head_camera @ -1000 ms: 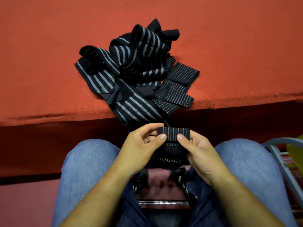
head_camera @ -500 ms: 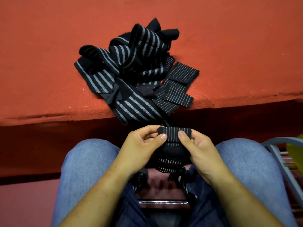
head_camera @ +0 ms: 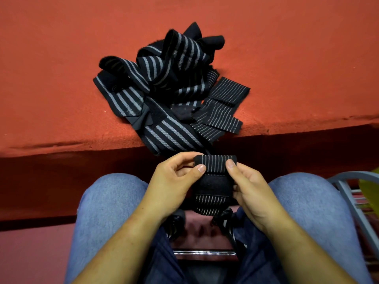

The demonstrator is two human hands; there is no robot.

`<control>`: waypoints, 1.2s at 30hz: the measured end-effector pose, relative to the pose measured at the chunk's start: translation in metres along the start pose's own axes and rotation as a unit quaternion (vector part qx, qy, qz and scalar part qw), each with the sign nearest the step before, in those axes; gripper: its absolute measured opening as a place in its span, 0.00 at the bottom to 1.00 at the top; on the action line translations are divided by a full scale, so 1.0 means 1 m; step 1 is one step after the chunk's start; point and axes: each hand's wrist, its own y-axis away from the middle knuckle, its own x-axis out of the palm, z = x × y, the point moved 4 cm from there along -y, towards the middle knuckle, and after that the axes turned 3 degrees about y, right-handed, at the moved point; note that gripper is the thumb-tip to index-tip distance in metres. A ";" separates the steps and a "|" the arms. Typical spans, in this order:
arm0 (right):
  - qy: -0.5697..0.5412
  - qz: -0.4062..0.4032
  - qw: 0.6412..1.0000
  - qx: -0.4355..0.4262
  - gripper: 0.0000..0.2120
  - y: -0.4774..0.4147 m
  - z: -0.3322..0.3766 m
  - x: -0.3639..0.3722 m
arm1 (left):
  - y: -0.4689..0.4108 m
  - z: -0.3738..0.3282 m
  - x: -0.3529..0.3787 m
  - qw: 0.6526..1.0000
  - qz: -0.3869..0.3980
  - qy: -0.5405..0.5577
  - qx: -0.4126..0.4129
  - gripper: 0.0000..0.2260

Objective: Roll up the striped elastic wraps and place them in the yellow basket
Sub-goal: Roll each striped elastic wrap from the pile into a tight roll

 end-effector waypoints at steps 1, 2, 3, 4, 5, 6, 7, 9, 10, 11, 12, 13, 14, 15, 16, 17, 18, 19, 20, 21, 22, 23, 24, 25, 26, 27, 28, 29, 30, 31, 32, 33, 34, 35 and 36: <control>0.002 0.001 1.000 0.004 0.21 0.000 0.000 0.000 | 0.000 -0.001 0.000 1.000 0.002 0.001 0.002 0.10; 0.004 0.002 1.000 0.006 0.21 0.000 0.000 0.001 | 0.000 -0.001 0.000 1.000 0.003 0.003 0.003 0.11; 0.006 0.001 1.000 0.010 0.21 0.000 0.000 0.001 | 0.001 -0.002 0.000 1.000 0.003 0.007 0.004 0.11; 0.007 0.002 1.000 0.012 0.22 0.001 0.001 0.001 | 0.001 -0.002 0.000 1.000 0.002 0.010 0.004 0.11; 0.007 0.002 1.000 0.015 0.22 0.001 0.001 0.001 | 0.001 -0.002 0.000 1.000 0.002 0.013 0.005 0.11; 0.008 0.005 1.000 0.017 0.22 0.002 0.002 0.002 | 0.001 -0.003 0.000 1.000 0.002 0.015 0.006 0.11; 0.009 0.009 1.000 0.019 0.23 0.003 0.002 0.002 | 0.001 -0.004 0.000 1.000 0.002 0.018 0.006 0.11; 0.007 0.017 1.000 0.025 0.24 0.004 0.003 0.003 | 0.001 -0.005 0.000 1.000 0.001 0.022 0.010 0.11; 0.006 0.020 0.999 0.027 0.24 0.004 0.003 0.003 | 0.001 -0.005 0.000 1.000 0.000 0.023 0.012 0.11; 0.005 0.023 0.999 0.030 0.24 0.004 0.003 0.004 | 0.001 -0.005 0.000 1.000 -0.001 0.021 0.014 0.11; 0.006 0.025 0.999 0.032 0.24 0.004 0.003 0.004 | 0.001 -0.005 0.000 1.000 -0.001 0.017 0.017 0.12; 0.004 0.026 0.999 0.034 0.24 0.004 0.003 0.005 | 0.001 -0.005 -0.001 1.000 -0.001 0.010 0.020 0.12; 0.000 0.029 0.999 0.036 0.24 0.004 0.004 0.005 | 0.001 -0.006 -0.001 1.000 -0.002 0.001 0.024 0.12; -0.004 0.033 0.999 0.038 0.23 0.005 0.004 0.006 | 0.001 -0.006 -0.001 1.000 -0.002 -0.010 0.028 0.12; -0.005 0.038 0.999 0.038 0.23 0.005 0.005 0.006 | 0.001 -0.007 -0.001 0.999 -0.002 -0.019 0.032 0.12; -0.007 0.043 0.998 0.037 0.24 0.005 0.005 0.006 | 0.001 -0.007 -0.001 0.999 -0.001 -0.028 0.036 0.12; -0.008 0.046 0.998 0.035 0.25 0.005 0.005 0.006 | 0.001 -0.008 -0.001 0.999 0.000 -0.035 0.040 0.13; -0.012 0.047 0.998 0.034 0.26 0.005 0.005 0.006 | 0.001 -0.008 -0.002 0.998 0.001 -0.042 0.044 0.13; -0.017 0.049 0.998 0.033 0.26 0.005 0.005 0.006 | 0.001 -0.009 -0.002 0.998 0.002 -0.049 0.047 0.13; -0.019 0.051 0.998 0.032 0.27 0.005 0.005 0.006 | 0.001 -0.008 -0.002 0.997 0.003 -0.056 0.050 0.14; -0.019 0.052 0.998 0.033 0.27 0.005 0.004 0.006 | 0.001 -0.008 -0.002 0.997 0.004 -0.062 0.053 0.14; -0.021 0.053 0.998 0.032 0.27 0.005 0.005 0.007 | 0.001 -0.008 -0.002 0.996 0.005 -0.069 0.057 0.15; -0.025 0.054 0.998 0.031 0.27 0.005 0.005 0.007 | 0.001 -0.007 -0.002 0.995 0.006 -0.074 0.060 0.15; -0.030 0.053 0.998 0.027 0.26 0.005 0.006 0.008 | 0.001 -0.006 -0.002 0.995 0.007 -0.077 0.062 0.16; -0.033 0.049 0.998 0.022 0.25 0.005 0.006 0.007 | 0.001 -0.006 -0.002 0.995 0.008 -0.074 0.062 0.16; -0.036 0.045 0.998 0.016 0.23 0.004 0.007 0.007 | 0.001 -0.005 -0.003 0.996 0.008 -0.072 0.059 0.17; -0.038 0.040 0.998 0.012 0.22 0.004 0.007 0.007 | 0.001 -0.005 -0.003 0.996 0.011 -0.068 0.054 0.17; -0.039 0.036 0.999 0.008 0.21 0.003 0.007 0.007 | 0.001 -0.004 -0.003 0.996 0.012 -0.070 0.050 0.17; -0.039 0.033 0.999 0.005 0.20 0.003 0.006 0.006 | 0.001 -0.004 -0.001 0.996 0.015 -0.070 0.047 0.17; -0.039 0.030 0.999 0.003 0.19 0.003 0.006 0.005 | 0.001 -0.004 -0.001 0.996 0.015 -0.074 0.041 0.18; -0.040 0.029 0.999 0.001 0.19 0.003 0.006 0.005 | 0.001 -0.003 0.000 0.997 0.017 -0.073 0.032 0.19; -0.040 0.029 0.999 -0.002 0.18 0.002 0.006 0.004 | 0.001 -0.002 0.000 0.997 0.020 -0.071 0.018 0.20; -0.041 0.028 0.999 -0.004 0.18 0.001 0.005 0.004 | 0.001 -0.001 0.001 0.998 0.027 -0.059 -0.004 0.20; -0.039 0.026 0.999 -0.007 0.18 0.001 0.004 0.003 | 0.001 0.002 0.002 0.998 0.037 -0.051 -0.030 0.20; -0.034 0.024 0.999 -0.010 0.18 0.000 0.003 0.002 | 0.002 0.004 0.003 0.997 0.046 -0.048 -0.050 0.20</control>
